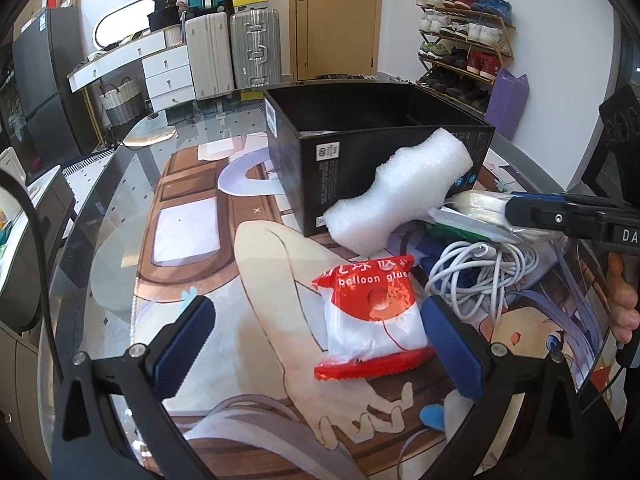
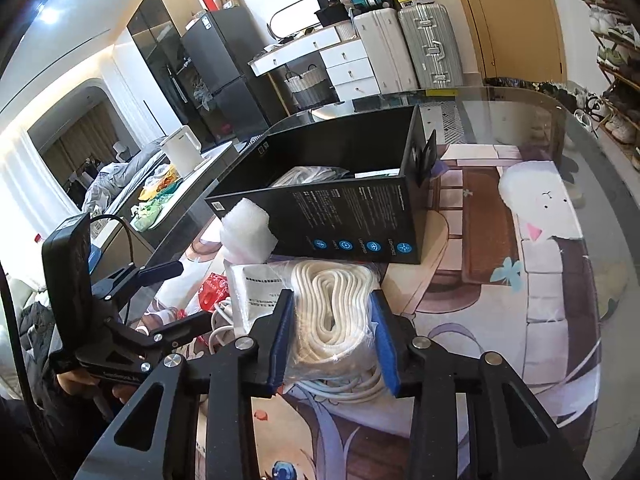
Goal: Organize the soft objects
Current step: 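Grasp the red 'balloon glue' bag with the left tool while the right tool holds the cable, then carry the glue bag with the left tool while the right tool carries the cable over the black box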
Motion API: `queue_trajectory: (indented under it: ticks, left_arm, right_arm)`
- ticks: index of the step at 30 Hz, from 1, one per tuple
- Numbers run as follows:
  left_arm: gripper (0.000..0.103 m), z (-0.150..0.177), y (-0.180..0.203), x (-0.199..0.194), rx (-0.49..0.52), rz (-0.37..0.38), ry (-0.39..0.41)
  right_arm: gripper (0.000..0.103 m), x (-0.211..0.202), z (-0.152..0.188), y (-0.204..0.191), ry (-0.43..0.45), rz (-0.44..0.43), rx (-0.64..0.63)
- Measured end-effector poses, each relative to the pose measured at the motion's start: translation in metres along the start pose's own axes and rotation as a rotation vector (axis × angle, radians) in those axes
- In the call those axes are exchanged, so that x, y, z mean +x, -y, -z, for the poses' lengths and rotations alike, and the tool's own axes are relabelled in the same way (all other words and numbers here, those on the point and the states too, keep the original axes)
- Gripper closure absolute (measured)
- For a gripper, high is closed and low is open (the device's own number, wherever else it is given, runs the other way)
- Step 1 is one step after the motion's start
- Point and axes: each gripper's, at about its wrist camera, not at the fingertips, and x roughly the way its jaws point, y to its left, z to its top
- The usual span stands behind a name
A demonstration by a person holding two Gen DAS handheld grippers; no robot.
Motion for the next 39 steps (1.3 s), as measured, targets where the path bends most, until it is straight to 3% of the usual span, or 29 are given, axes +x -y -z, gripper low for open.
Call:
queue_trajectory:
  ticks: [13,18,20,39]
  left_arm:
    - [0.003,-0.001,0.000,0.001,0.011,0.012,-0.016]
    - [0.028,0.002,0.004,0.002,0.034,0.037,-0.029]
    - [0.047,0.004,0.005,0.002,0.045,0.072,-0.040]
    - [0.050,-0.003,0.009,-0.038,0.033,0.121,0.087]
  right_arm:
    - [0.068,-0.018,-0.005,0.001,0.047,-0.010,-0.003]
    - [0.068,-0.021,-0.005,0.000,0.048,-0.015,-0.004]
    - [0.068,-0.023,-0.006,-0.002,0.050,-0.019,-0.010]
    - [0.068,-0.049,-0.011,-0.006,0.128,-0.024,-0.019]
